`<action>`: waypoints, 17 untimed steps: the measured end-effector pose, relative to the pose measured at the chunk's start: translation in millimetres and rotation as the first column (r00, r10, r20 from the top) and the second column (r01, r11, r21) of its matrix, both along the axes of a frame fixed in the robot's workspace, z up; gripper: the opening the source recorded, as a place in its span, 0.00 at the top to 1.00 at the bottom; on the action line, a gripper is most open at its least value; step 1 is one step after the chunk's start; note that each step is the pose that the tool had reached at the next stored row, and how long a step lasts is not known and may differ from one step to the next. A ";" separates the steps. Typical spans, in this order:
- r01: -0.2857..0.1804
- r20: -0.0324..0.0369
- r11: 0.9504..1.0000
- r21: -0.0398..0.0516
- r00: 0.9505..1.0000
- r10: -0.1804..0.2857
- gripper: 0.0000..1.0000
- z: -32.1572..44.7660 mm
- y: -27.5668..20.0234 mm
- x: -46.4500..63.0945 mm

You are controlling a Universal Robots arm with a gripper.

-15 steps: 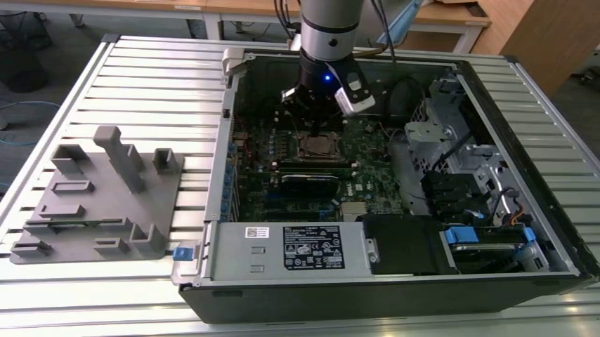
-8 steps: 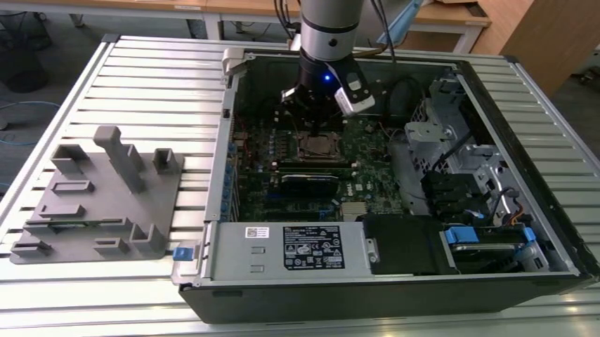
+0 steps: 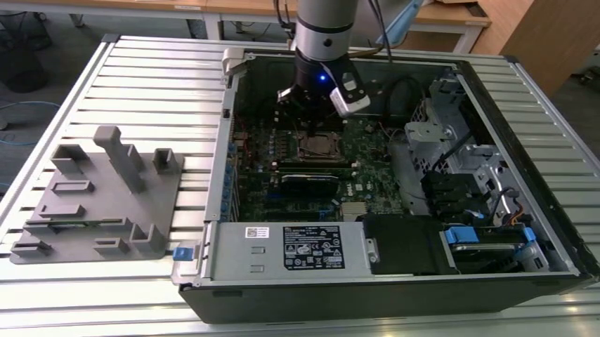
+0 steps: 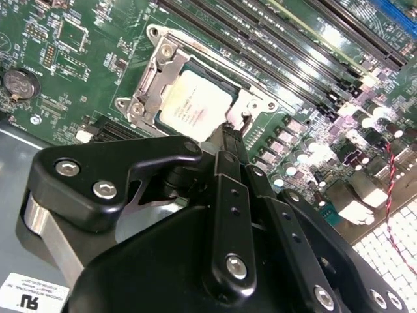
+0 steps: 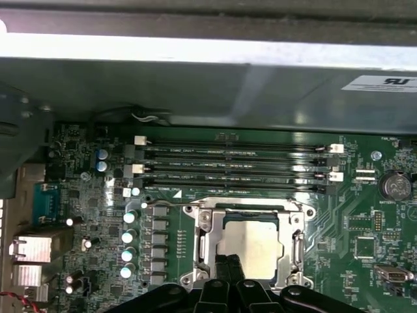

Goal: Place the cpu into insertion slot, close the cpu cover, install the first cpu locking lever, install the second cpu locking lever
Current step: 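Install the first cpu locking lever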

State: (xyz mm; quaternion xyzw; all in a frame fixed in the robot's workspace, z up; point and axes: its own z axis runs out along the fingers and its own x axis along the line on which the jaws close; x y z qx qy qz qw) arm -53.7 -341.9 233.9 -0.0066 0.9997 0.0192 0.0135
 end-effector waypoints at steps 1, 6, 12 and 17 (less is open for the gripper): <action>0.000 0.000 1.000 0.000 1.000 0.000 0.89 -0.1 0.0 -0.6; 0.000 0.000 1.000 0.000 1.000 0.000 0.89 -0.1 0.0 -4.9; 0.000 0.000 1.000 0.000 1.000 0.000 0.89 -0.4 0.0 -15.7; 0.000 0.000 1.000 0.000 1.000 0.000 0.89 -0.8 0.0 -26.9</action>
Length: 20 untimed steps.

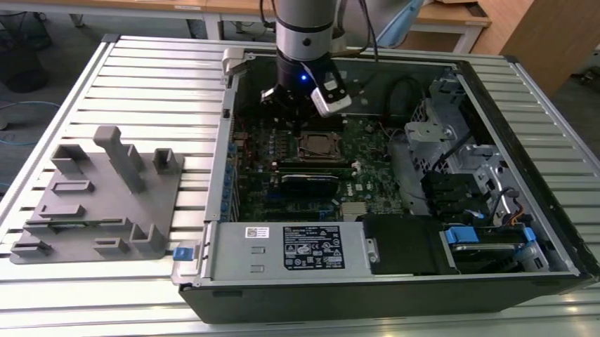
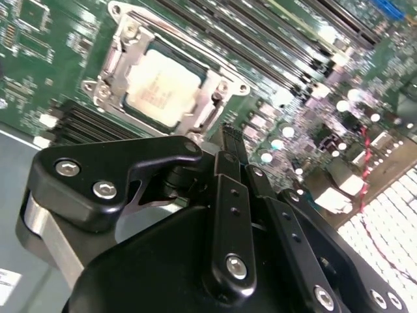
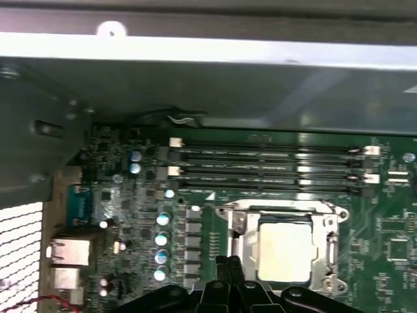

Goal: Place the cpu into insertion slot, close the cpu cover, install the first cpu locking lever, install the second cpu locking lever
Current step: 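Install the first cpu locking lever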

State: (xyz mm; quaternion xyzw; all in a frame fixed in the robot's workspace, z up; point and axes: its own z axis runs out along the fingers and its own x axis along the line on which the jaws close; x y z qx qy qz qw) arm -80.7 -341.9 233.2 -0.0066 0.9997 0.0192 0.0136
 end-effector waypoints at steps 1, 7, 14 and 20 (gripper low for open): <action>0.000 0.000 1.000 0.000 1.000 0.000 0.89 -0.1 0.0 -2.1; 0.000 0.000 1.000 0.000 1.000 0.000 0.89 -0.6 0.0 -14.1; 0.000 0.006 1.000 0.016 1.000 0.000 0.89 -0.8 0.0 -21.2; 0.000 0.016 0.999 0.048 1.000 0.000 0.89 -0.8 0.0 -25.7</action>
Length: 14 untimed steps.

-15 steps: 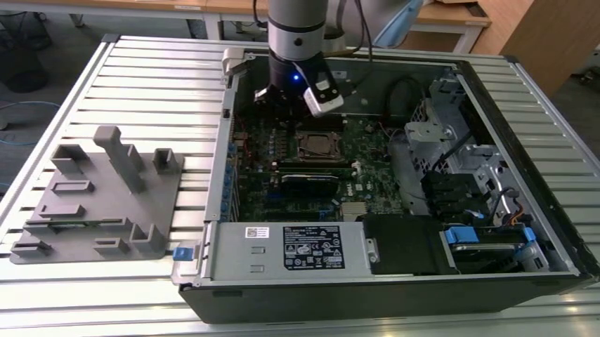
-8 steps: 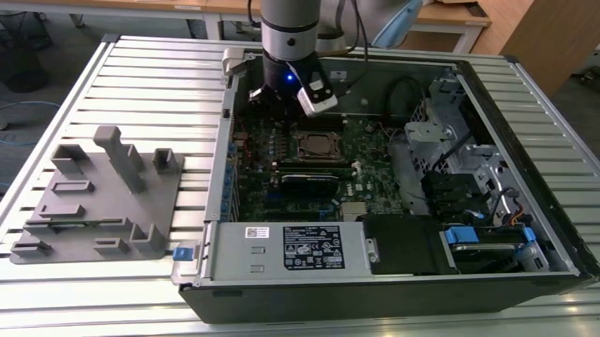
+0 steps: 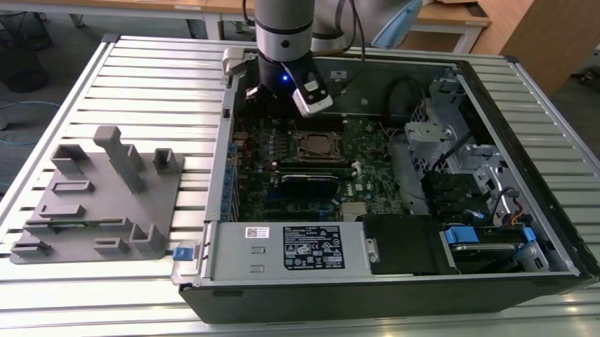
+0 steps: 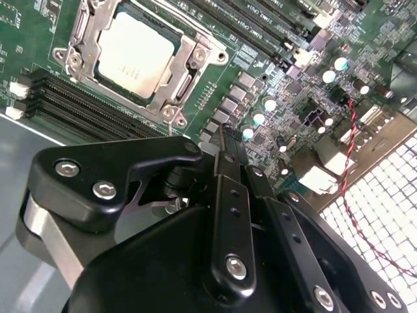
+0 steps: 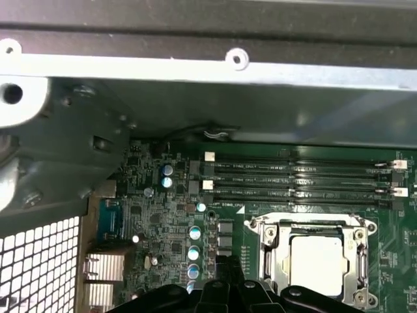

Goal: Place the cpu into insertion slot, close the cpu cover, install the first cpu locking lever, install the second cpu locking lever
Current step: 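Install the first cpu locking lever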

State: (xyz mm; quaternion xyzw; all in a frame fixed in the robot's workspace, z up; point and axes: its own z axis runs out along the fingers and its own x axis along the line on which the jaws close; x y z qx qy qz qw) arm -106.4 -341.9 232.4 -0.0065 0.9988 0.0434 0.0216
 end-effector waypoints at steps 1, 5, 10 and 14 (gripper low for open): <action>0.000 0.000 1.000 0.000 1.000 0.000 0.89 0.0 0.1 -0.4; 0.000 0.001 1.000 0.007 1.000 0.000 0.89 0.1 0.0 -0.7; 0.001 0.002 1.000 0.007 1.000 -0.001 0.89 5.1 0.0 -0.7; 0.001 0.002 1.000 0.007 1.000 -0.001 0.89 10.5 0.0 -0.7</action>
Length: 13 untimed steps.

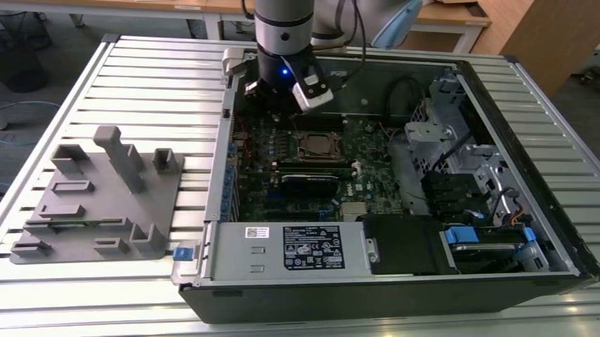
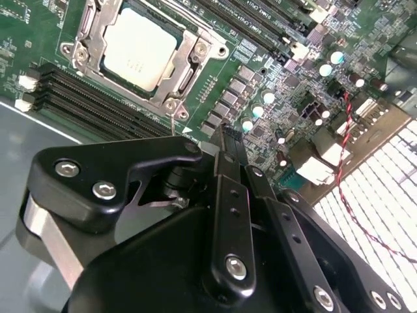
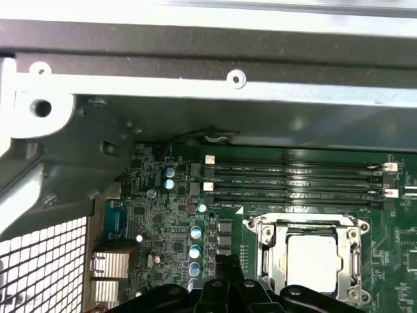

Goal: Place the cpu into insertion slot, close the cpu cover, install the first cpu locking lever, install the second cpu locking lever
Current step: 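Install the first cpu locking lever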

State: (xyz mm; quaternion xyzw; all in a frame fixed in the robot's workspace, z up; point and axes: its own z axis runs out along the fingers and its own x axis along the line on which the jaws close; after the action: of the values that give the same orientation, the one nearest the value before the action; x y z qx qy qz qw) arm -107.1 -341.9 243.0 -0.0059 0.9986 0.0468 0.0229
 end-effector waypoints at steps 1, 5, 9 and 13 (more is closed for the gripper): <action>0.000 0.000 1.000 0.000 1.000 0.000 0.89 0.6 0.0 0.0; 0.000 0.002 1.000 0.001 1.000 0.000 0.89 0.7 0.0 -0.2; 0.000 0.008 1.000 0.018 1.000 0.000 0.89 0.6 0.0 -1.8; 0.000 0.015 0.999 0.038 1.000 0.000 0.89 0.4 0.0 -4.3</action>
State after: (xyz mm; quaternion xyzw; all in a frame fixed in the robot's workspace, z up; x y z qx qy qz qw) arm -111.4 -341.9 243.4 -0.0058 0.9973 0.0660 0.0305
